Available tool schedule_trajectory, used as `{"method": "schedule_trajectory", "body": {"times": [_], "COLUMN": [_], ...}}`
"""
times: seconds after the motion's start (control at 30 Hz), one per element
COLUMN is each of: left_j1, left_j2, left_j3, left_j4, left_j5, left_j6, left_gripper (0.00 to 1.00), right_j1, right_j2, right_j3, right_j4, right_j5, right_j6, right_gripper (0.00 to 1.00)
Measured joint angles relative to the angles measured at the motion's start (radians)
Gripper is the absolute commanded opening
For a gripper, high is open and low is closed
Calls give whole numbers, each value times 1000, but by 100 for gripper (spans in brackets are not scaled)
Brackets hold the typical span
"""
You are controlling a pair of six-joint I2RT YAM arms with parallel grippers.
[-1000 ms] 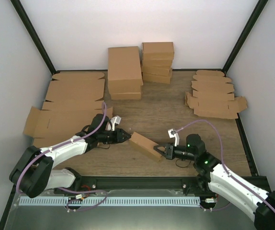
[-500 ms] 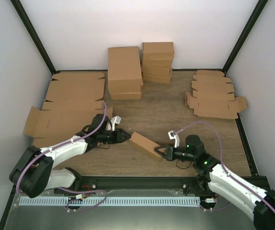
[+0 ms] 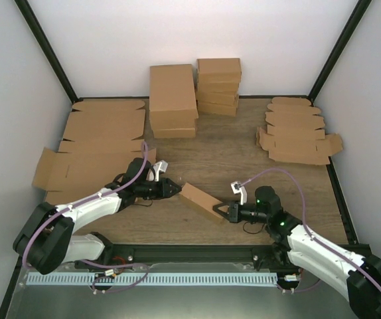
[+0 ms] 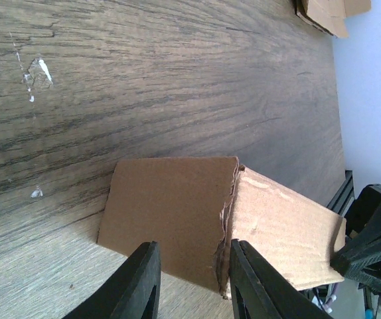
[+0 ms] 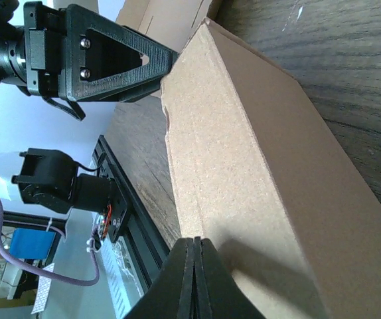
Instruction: Fold the paper box
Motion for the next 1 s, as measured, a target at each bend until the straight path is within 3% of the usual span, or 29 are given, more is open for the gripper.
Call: {"method": "schedule_trajectory", "body": {"times": [0.17,0.43,0.57,0.67,0.77,0.87,1.0], "left_j1": [0,-1,-1,-1,-1,-1,-1], "left_j2": [0,-16,-34,-55,-76,-100,-112], "left_j3": [2,23,45,73,109,141,175], "left_j4": [-2,-70,-142,-193,-230,-266,-311], "left_j5": [-5,-37,-68,-90,-109,-135,-162], "left_j6": [0,4,13,24,36,55,78], "left_gripper": [33,46,53,59,64,67,71], "right_j1": [-2,-2,-2,-2,-2,-2,-2], "right_j2": [36,15,34,53,63,64,58], "right_j3": [23,168,250,301,332,365,415], "right_j4": [2,-235,-324,-384,-444,-509,-591], "right_j5": [-2,52,71,93,118,146,195], "right_j6": [-13,-82,-108,-121,-122,-119,-102], "right_gripper": [3,12,32,56,73,87,97]}}
